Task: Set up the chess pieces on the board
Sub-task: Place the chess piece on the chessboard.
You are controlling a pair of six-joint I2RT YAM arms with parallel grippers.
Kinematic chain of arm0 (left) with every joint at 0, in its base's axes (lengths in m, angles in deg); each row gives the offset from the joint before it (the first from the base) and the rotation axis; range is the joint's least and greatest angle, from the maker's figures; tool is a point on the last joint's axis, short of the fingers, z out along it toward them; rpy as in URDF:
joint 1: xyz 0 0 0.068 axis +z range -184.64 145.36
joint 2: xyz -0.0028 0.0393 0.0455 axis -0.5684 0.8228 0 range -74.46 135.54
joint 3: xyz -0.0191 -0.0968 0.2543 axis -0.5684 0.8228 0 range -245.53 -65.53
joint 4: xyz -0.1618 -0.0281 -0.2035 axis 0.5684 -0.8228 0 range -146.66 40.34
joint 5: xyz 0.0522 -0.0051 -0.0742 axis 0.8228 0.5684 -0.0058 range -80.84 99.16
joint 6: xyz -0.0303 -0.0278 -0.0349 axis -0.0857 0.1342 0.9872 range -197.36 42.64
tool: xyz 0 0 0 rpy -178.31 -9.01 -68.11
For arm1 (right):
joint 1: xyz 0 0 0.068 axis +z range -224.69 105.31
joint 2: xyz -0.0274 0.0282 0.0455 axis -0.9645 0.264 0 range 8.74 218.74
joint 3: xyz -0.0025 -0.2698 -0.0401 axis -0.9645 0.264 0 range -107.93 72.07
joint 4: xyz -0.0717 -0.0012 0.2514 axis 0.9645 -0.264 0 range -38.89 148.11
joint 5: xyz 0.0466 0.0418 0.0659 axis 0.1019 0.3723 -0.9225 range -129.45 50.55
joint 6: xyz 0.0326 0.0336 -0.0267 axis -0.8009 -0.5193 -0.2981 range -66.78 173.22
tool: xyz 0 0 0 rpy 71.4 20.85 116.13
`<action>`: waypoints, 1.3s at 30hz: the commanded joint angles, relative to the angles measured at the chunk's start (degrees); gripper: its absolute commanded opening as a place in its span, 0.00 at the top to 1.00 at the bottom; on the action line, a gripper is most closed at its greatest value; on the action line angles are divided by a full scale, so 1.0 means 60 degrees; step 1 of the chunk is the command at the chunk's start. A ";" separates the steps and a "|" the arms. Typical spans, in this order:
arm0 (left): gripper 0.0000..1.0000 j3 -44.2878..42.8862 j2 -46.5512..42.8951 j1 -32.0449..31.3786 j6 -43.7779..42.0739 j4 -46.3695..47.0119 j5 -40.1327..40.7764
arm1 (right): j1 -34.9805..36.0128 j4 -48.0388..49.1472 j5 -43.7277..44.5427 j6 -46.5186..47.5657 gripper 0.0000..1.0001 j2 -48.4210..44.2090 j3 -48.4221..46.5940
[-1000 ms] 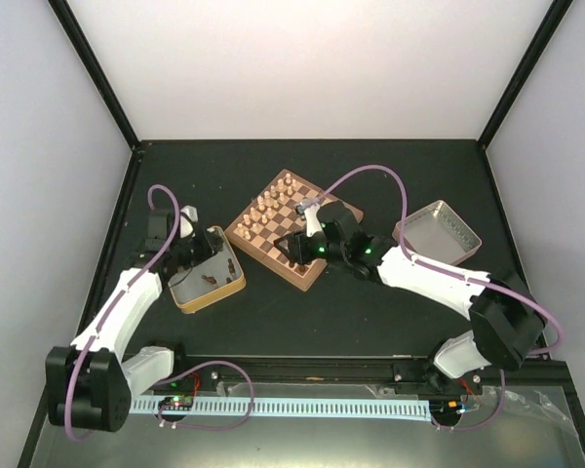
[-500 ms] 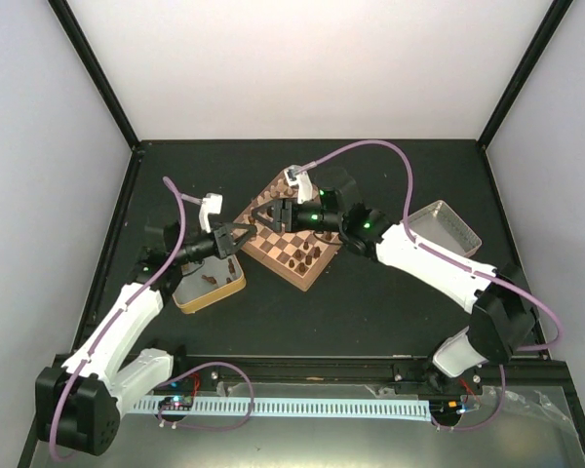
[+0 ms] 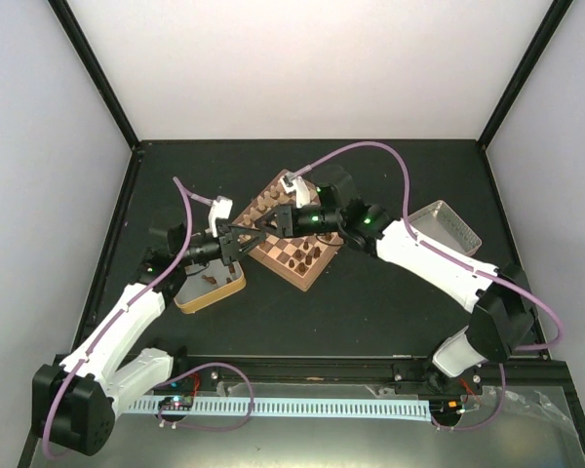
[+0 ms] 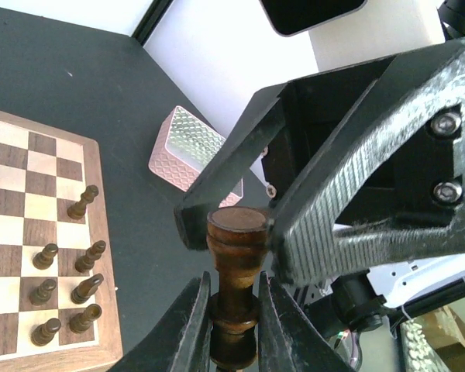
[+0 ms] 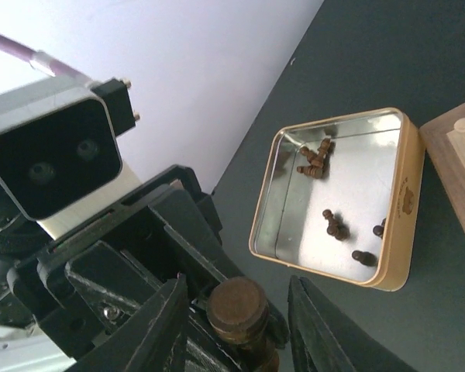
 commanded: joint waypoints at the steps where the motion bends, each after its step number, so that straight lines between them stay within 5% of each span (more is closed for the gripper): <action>1: 0.94 -0.0424 -0.0052 -0.0063 -0.0272 0.0181 -0.0213 | -0.0029 -0.0131 -0.0821 -0.0118 0.66 0.0243 -0.0317; 4: 0.95 -0.0531 -0.0029 -0.0063 -0.0293 0.0088 -0.0233 | -0.0032 -0.0197 -0.0956 -0.0134 0.68 0.0340 -0.0390; 8: 0.92 -0.0664 -0.0001 -0.0074 -0.0255 0.0006 -0.0279 | -0.0028 -0.0081 -0.1038 -0.0414 0.83 0.0397 -0.0415; 14: 0.38 -0.0510 -0.0209 -0.0074 0.0388 0.0382 0.0444 | -0.0497 0.2598 -0.0817 -0.3522 0.91 0.0084 0.0980; 17: 0.28 0.0091 -0.0255 -0.0090 0.1071 0.1595 0.1041 | -0.0976 0.4656 -0.0742 -0.5926 0.92 0.0011 0.2109; 21: 0.26 0.0454 0.0261 -0.0438 0.1829 0.2995 0.1629 | -0.1173 0.6166 -0.0552 -0.7908 0.93 0.0156 0.2738; 31: 0.29 0.0966 0.0432 -0.1707 0.1186 0.3427 0.4968 | -0.1177 0.7489 -0.0456 -1.1054 0.96 0.0290 0.3673; 39: 0.60 0.0669 0.1189 -0.1892 0.1493 0.4027 0.4402 | -0.1159 0.7907 -0.0692 -1.2021 0.98 0.0273 0.4137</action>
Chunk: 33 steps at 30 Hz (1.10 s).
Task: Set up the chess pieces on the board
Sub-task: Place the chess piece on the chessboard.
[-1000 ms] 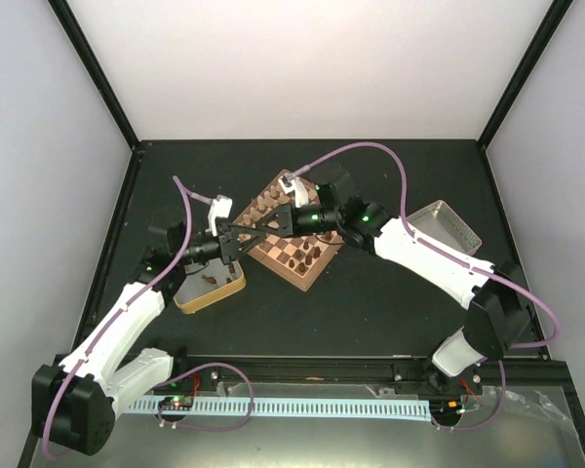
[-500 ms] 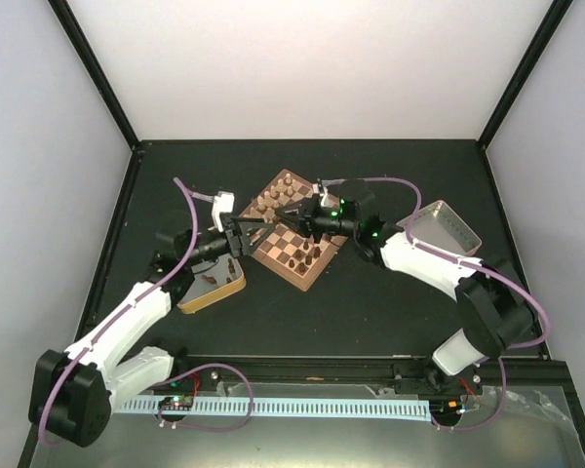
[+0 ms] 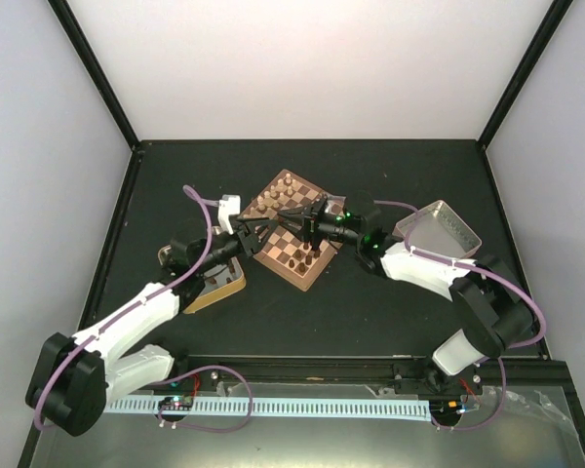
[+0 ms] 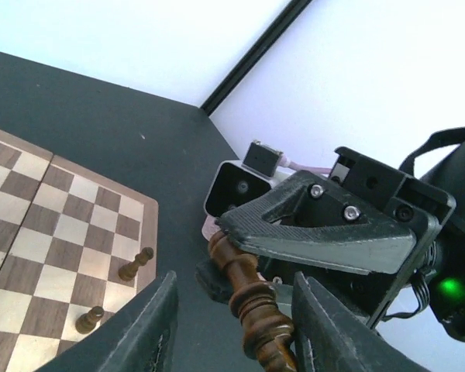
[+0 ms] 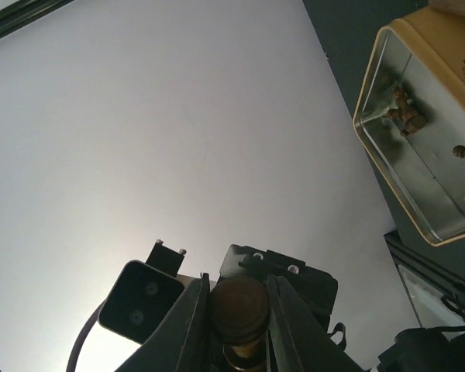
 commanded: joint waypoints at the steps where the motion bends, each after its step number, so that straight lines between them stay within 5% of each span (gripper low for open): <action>1: 0.64 -0.0339 0.0460 -0.0196 0.0082 0.0984 0.0002 | 0.0019 0.0469 -0.0161 -0.0760 0.98 0.0022 0.0081; 11: 0.95 -0.0425 0.0376 -0.0434 -0.0024 0.0848 0.0296 | 0.0013 0.0622 0.0084 -0.0814 0.97 -0.0128 0.0354; 13: 0.98 -0.0617 0.0295 -0.0435 -0.0128 0.0243 0.0453 | 0.0013 0.0251 0.0198 -0.0360 0.89 -0.0204 0.0281; 18: 0.98 -0.1709 0.0254 -0.0434 -0.1006 -0.2628 0.0875 | -0.0403 -0.1792 0.0643 0.2383 0.52 -0.0666 0.0035; 21: 0.99 -0.2575 0.0590 -0.0435 -0.1734 -0.4595 0.1132 | -0.0917 -0.3285 0.0932 0.4175 0.38 -0.1001 -0.0195; 33: 0.98 -0.7437 0.4409 -0.0929 -0.2809 -1.1000 0.1939 | -0.2378 -0.7029 0.2846 0.8965 0.32 -0.2592 0.0349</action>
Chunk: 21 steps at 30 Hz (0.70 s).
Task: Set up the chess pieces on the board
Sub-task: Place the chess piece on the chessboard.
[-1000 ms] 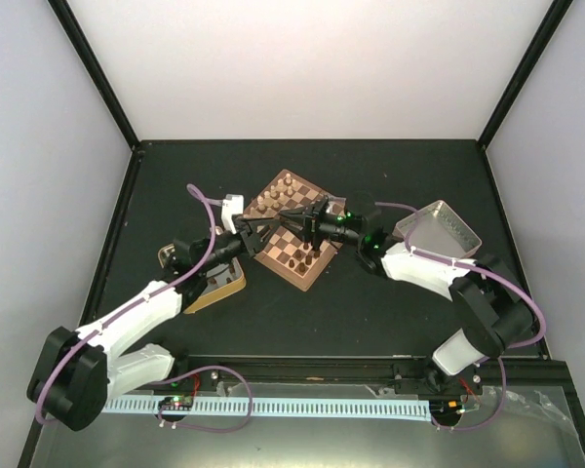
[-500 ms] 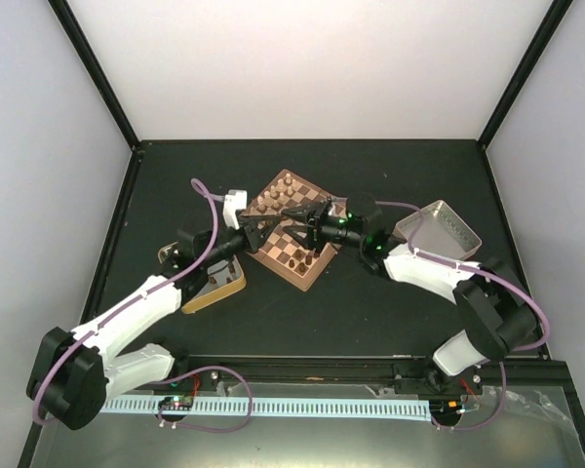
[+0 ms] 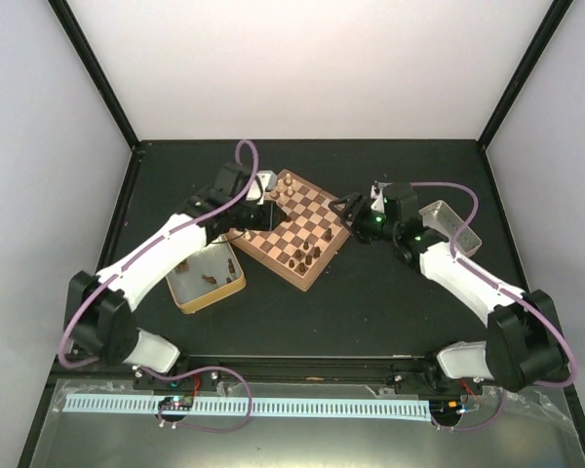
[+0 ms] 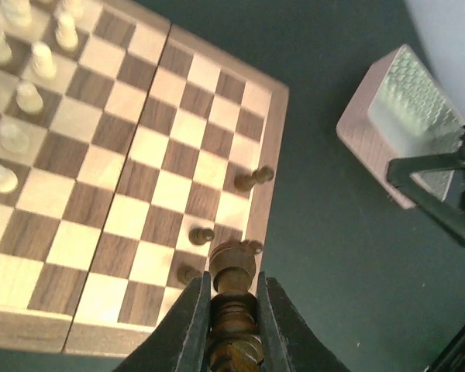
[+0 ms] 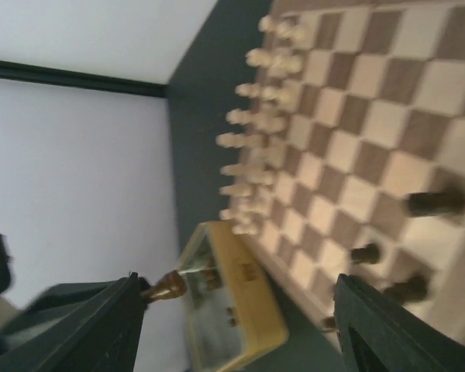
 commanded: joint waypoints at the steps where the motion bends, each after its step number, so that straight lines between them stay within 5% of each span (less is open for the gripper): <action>1: 0.98 -0.1805 0.1150 -0.0516 -0.0569 -0.2981 0.0458 | -0.0151 -0.2297 0.1758 0.2366 0.32 -0.0769 0.0166; 14: 0.96 -0.6063 0.5478 -0.1942 -0.1086 -0.5554 0.1056 | -0.0254 -0.4697 0.6527 0.3064 0.32 -0.3621 0.1389; 21: 0.95 -0.7906 0.6968 -0.2226 -0.1032 -0.6327 0.1440 | -0.0267 -0.4843 0.7087 0.3077 0.32 -0.4802 0.2038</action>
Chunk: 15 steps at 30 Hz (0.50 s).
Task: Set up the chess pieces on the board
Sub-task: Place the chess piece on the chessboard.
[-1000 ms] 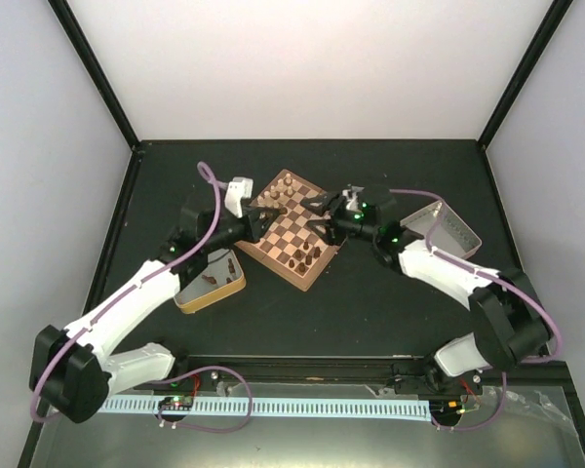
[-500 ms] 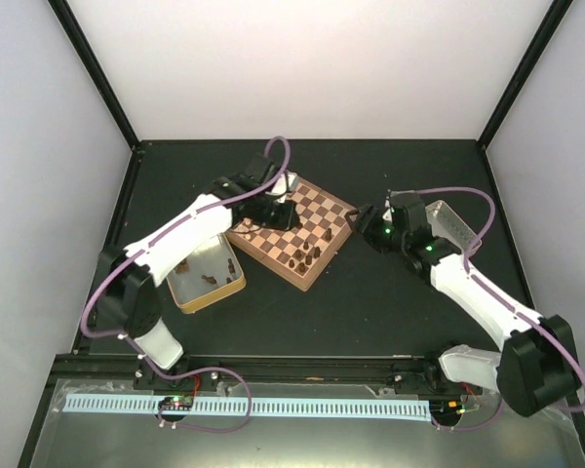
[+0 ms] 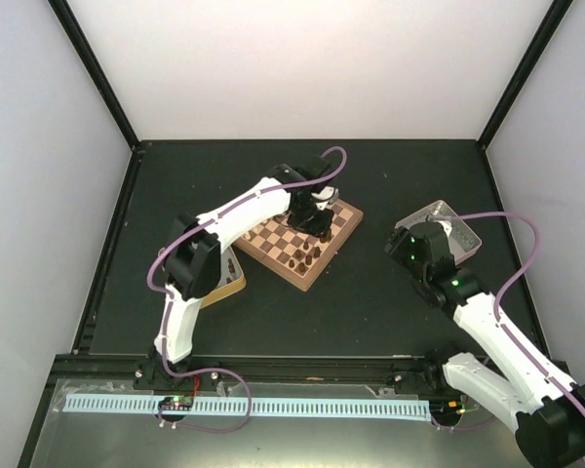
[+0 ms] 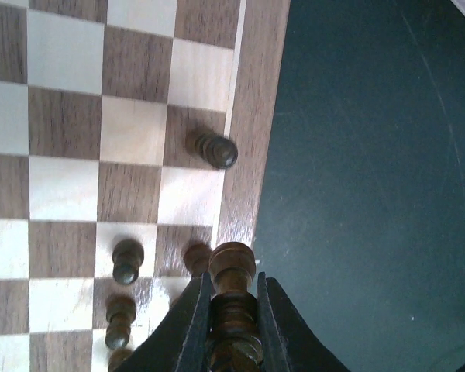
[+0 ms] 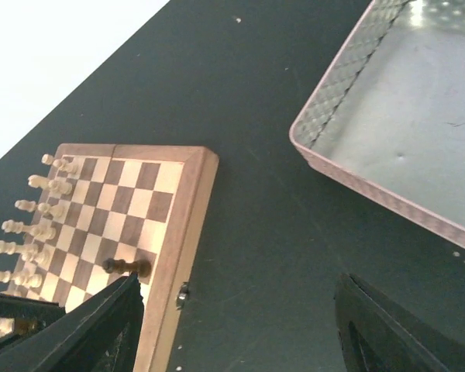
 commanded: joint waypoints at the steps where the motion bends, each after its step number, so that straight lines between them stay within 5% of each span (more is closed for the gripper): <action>1: 0.95 -0.1208 0.0633 -0.0162 -0.0034 -0.0922 0.0633 | -0.0048 -0.0238 0.0822 0.0159 0.32 -0.0470 0.0297; 15: 0.93 -0.2417 0.1974 -0.0174 -0.0384 -0.1385 0.0700 | -0.0050 -0.0190 0.0605 0.0315 0.32 -0.0373 0.0353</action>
